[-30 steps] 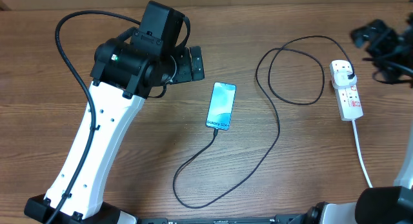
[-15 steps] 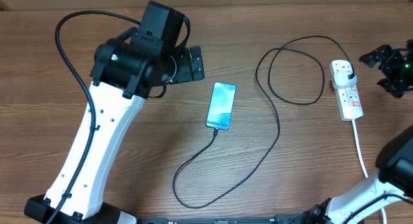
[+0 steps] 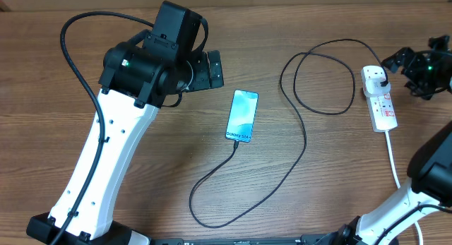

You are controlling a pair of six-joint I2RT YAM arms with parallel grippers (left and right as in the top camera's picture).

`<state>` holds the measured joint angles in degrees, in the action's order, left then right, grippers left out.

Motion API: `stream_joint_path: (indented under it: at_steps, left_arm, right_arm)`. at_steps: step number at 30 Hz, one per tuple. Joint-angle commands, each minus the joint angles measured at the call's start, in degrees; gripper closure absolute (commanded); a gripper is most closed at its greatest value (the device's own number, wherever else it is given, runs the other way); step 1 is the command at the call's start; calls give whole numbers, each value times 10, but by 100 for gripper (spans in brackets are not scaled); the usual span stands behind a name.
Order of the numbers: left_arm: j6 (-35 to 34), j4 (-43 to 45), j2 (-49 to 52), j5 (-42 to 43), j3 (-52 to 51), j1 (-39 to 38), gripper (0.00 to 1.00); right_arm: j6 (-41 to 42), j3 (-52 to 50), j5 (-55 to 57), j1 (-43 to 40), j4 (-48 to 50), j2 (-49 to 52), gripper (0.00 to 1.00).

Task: Plug charger to phone and switch on socket
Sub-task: 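Position the right gripper over the orange switch beside the charger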

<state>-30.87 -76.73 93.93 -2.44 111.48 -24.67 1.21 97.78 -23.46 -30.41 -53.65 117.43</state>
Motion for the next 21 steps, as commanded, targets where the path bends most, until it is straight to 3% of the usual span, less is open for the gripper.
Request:
stream_joint_path:
  at_steps: [1,21]
  left_arm:
    - [13,1,5,-10,4,-1,0]
    - [13,1,5,-10,4,4,0]
  right_arm:
    - [-9,4,16,5,0,21,0]
    - [-9,-38,16,9,18,23,0]
